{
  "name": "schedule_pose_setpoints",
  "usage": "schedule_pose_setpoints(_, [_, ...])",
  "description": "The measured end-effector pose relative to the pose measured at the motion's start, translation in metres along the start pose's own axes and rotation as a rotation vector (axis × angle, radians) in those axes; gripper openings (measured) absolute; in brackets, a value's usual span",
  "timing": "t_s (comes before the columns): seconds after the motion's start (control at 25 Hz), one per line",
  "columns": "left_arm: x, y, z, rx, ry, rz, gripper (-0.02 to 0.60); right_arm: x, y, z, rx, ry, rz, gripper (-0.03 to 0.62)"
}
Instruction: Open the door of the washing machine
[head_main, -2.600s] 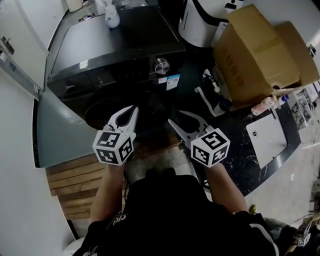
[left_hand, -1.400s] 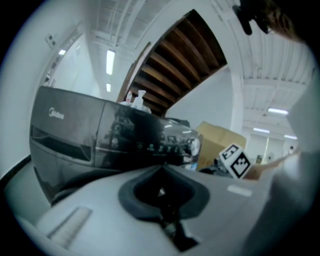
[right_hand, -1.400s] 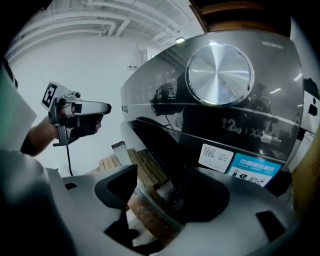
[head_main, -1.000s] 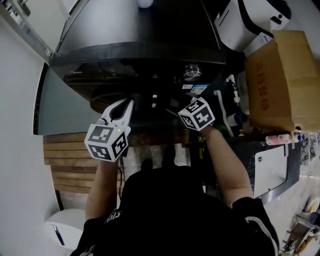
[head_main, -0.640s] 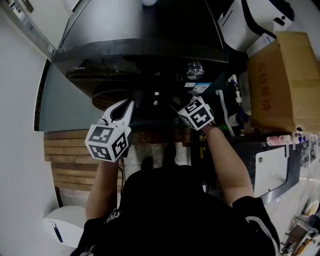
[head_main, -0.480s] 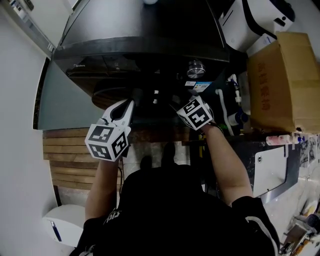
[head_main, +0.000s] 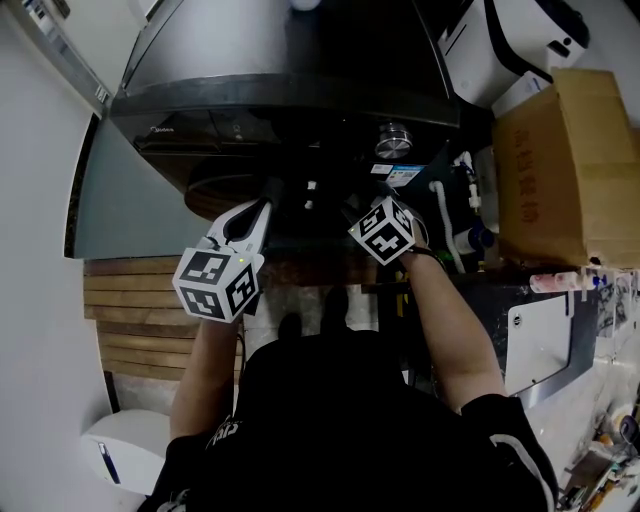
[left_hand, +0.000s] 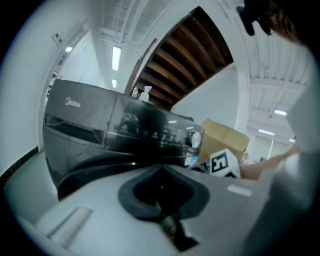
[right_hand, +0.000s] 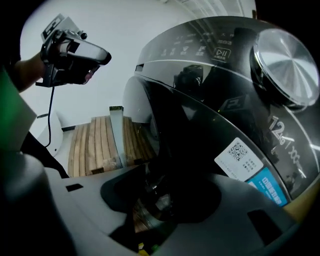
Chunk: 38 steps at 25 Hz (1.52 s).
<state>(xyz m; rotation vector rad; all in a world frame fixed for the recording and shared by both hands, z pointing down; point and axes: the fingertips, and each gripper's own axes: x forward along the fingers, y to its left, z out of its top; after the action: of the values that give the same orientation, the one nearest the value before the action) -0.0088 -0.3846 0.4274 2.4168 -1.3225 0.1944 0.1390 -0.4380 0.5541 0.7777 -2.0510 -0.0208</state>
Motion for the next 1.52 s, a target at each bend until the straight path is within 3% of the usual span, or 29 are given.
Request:
schedule_pose_setpoints(0.44, [-0.001,-0.008,-0.006,-0.007,0.004,-0.026,0.011,0.001,-0.001,-0.002,0.002,0.029,0.05,0.143])
schedule_pose_setpoints(0.68, [-0.008,-0.007,-0.009,-0.01,0.009,-0.036,0.011,-0.002,0.0,-0.004,0.053,0.031,0.031,0.144])
schedule_pose_setpoints(1.28, [-0.05,0.043,-0.021,-0.059,0.001,0.028,0.011,-0.002,-0.005,-0.002,0.152,0.007,-0.037,0.161])
schedule_pose_setpoints(1.44, [-0.057,0.045,-0.023,-0.059,-0.004,0.013,0.011,-0.015,0.024,-0.009,0.15,0.002,0.055,0.144])
schedule_pose_setpoints(1.52, [-0.06,0.046,-0.022,-0.059,-0.011,0.009,0.011,-0.026,0.055,-0.013,0.193,-0.055,0.097,0.139])
